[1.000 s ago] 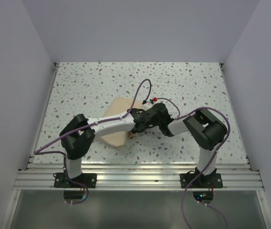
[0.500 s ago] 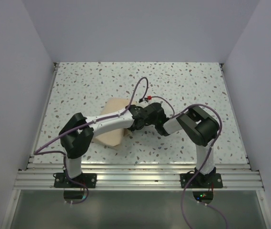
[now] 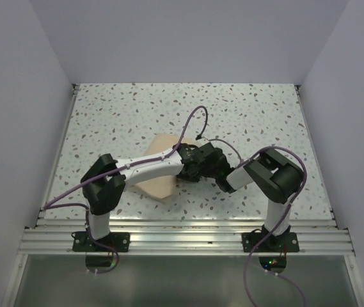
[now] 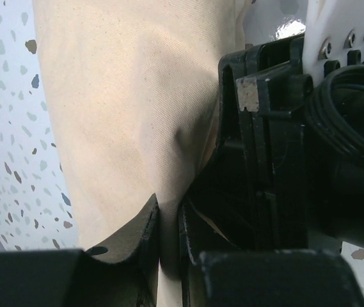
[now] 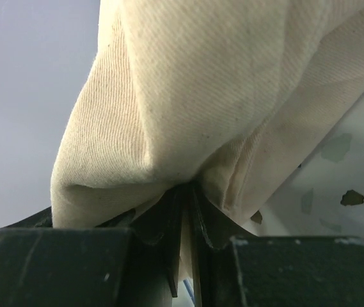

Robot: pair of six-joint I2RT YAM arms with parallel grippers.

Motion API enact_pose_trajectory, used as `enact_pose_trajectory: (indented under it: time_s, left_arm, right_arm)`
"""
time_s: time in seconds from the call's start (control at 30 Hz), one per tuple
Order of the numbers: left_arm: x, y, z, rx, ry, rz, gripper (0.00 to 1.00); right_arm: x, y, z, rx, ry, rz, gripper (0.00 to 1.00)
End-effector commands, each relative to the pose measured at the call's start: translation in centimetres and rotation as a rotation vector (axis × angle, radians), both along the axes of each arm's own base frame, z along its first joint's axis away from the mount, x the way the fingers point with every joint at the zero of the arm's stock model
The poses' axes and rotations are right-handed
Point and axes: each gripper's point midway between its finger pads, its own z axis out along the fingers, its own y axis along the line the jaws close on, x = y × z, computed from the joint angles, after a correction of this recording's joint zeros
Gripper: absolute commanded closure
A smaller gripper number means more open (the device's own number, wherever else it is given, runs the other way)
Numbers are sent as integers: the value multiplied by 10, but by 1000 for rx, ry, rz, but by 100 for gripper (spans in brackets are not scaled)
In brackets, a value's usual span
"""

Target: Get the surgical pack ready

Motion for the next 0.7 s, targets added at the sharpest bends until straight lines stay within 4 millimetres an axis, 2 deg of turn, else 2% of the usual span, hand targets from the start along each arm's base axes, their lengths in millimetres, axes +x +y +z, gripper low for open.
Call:
enact_pose_trajectory:
  time_s: [0.0,0.13,0.17,0.23,0.33,0.4,0.47,0.53,0.57,0.63,0.67]
  left_arm:
    - [20,-49,42,-214,-116,-34,100]
    - [18,-56,47,-263,-106,-42,100]
    - [17,-58,48,-268,-106,-44,100]
    - [16,-61,50,-279,-100,-43,100]
    - [14,-64,48,-288,-91,-46,100]
    - [14,-65,47,-290,-88,-46,100]
    - [15,-67,46,-291,-88,-49,100]
    - [15,-67,44,-280,-85,-47,100]
    - [15,-67,44,-278,-86,-47,100]
    - [16,-65,44,-273,-89,-44,100]
    - [16,-64,44,-270,-93,-44,100]
  right_arm:
    - [-19,3,4,-8,-29,80,88]
    - [-9,4,3,-11,-35,39,89]
    - [-1,6,11,19,-79,11,91]
    - [14,9,11,26,-96,-51,92]
    - [28,16,29,109,-107,-114,92]
    - [32,20,26,52,-120,-117,92]
    - [30,20,19,16,-101,-117,92]
    - [27,10,15,6,-98,-151,91]
    - [25,6,19,-6,-105,-152,89]
    - [22,-1,12,-61,-113,-125,87]
    - [20,-4,18,-48,-125,-116,87]
